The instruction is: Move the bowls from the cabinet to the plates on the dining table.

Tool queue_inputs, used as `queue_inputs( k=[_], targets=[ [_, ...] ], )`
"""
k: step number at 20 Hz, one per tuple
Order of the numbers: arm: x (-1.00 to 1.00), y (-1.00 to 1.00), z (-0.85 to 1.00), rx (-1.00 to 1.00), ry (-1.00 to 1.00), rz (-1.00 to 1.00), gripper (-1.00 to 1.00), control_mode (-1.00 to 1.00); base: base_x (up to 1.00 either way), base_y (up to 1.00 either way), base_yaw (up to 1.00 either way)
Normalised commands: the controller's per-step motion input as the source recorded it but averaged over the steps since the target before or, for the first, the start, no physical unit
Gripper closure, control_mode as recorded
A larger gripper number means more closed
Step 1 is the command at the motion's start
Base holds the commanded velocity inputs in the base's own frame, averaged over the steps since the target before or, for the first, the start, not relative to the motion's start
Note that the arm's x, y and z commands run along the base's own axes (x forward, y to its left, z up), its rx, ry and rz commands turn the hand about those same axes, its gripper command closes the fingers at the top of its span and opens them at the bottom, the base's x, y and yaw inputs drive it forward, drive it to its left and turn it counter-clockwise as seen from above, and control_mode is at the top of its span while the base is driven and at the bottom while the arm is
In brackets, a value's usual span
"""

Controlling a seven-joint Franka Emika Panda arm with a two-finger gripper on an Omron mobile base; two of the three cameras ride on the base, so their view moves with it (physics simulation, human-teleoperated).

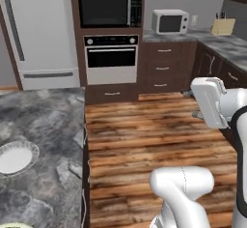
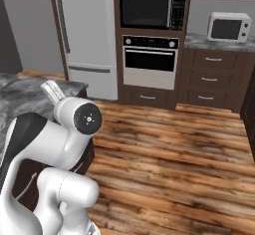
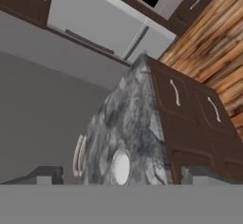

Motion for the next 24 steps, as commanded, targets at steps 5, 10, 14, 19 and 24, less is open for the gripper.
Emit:
queue_inputs(
  k=[5, 10, 14, 19, 24],
  targets=[
    [0.00, 0.00, 0.00, 0.00, 0.00, 0.00, -1.00, 1.00, 0.00, 0.00, -0.23],
    [0.00, 0.00, 0.00, 0.00, 0.00, 0.00, -1.00, 1.00, 0.00, 0.00, -0.23],
    [0.00, 0.00, 0.00, 0.00, 0.00, 0.00, -1.00, 1.00, 0.00, 0.00, -0.23],
    [0.00, 0.00, 0.00, 0.00, 0.00, 0.00, -1.00, 1.00, 0.00, 0.00, -0.22],
    [0.00, 0.00, 0.00, 0.00, 0.00, 0.00, -1.00, 1.00, 0.00, 0.00, -0.23]
  ],
)
